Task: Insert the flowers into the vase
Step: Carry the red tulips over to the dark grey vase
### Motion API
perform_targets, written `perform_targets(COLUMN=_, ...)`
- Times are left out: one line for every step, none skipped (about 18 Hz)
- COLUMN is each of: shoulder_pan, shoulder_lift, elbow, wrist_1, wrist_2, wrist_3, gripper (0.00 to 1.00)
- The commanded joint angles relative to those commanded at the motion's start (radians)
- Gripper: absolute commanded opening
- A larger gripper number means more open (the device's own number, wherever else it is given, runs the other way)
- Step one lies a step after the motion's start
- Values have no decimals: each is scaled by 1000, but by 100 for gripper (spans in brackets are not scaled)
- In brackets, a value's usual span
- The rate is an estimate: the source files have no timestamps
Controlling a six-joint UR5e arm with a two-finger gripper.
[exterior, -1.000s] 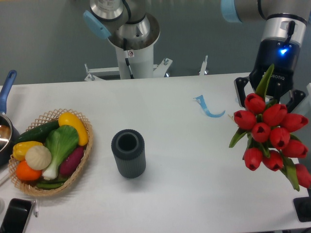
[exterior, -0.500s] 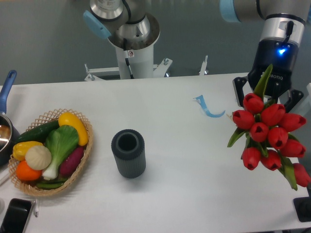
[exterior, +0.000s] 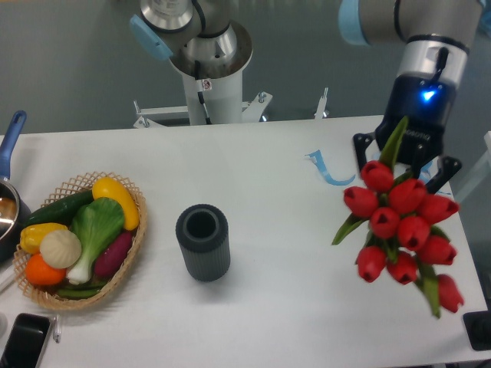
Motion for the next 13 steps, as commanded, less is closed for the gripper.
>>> perform_targets(shoulder_pan=-9, shoulder_lift=-3, elbow=0, wrist_1=5, wrist_2=-8, wrist_3=3, gripper=35)
perform_targets(shoulder_pan=-18, shoulder_lift=-8, elbow=0, wrist_1=23, wrist_2=-29, wrist_3=5, gripper=35)
perform_targets(shoulder_pan=-28, shoulder_lift=-20, elbow=2, wrist_1=41, wrist_2=-67, wrist_3=5, gripper=35)
perform_targets(shoulder_pan=-31, shoulder_lift=-29, elbow=2, wrist_1=54, wrist_2=-125, wrist_3=5, gripper=35)
perform_targets(shoulder_pan=-34, shoulder_lift=-40, elbow=6, wrist_1=55, wrist_2=-187, wrist_3=5, gripper=35)
perform_targets(shoulder_pan=-34, shoulder_lift=-43, elbow=5, wrist_1=55, wrist_2=-237, wrist_3=5, gripper=35)
perform_targets(shoulder_pan=-35, shoulder_lift=-41, elbow=-8, wrist_1=55, wrist_2=-286, wrist_3=5, gripper=35)
perform_targets(shoulder_pan=-35, shoulder_lift=-40, elbow=-24, wrist_1=57, wrist_2=-337, wrist_3=6, gripper=35)
perform_targets(shoulder_pan=-31, shoulder_lift=-37, elbow=-29, wrist_1=57, wrist_2=-388, wrist_3=5, gripper=35)
perform_targets(shoulder_pan=-28, shoulder_lift=-34, elbow=-38, wrist_1=57, wrist_2=-441, wrist_3=5, gripper=35)
perform_targets(shoulder_pan=-25, shoulder_lift=-19, elbow=-57, wrist_1=57, wrist_2=-503, wrist_3=3, gripper=35)
perform_targets(shoulder_pan=-22, shoulder_lift=1, elbow=-89, wrist_1=57, wrist_2=-552, wrist_3=6, gripper=35)
perform_targets(shoulder_pan=-19, shoulder_lift=23, elbow=-124, wrist_1=57, wrist_2=-574, wrist_3=15, gripper=35)
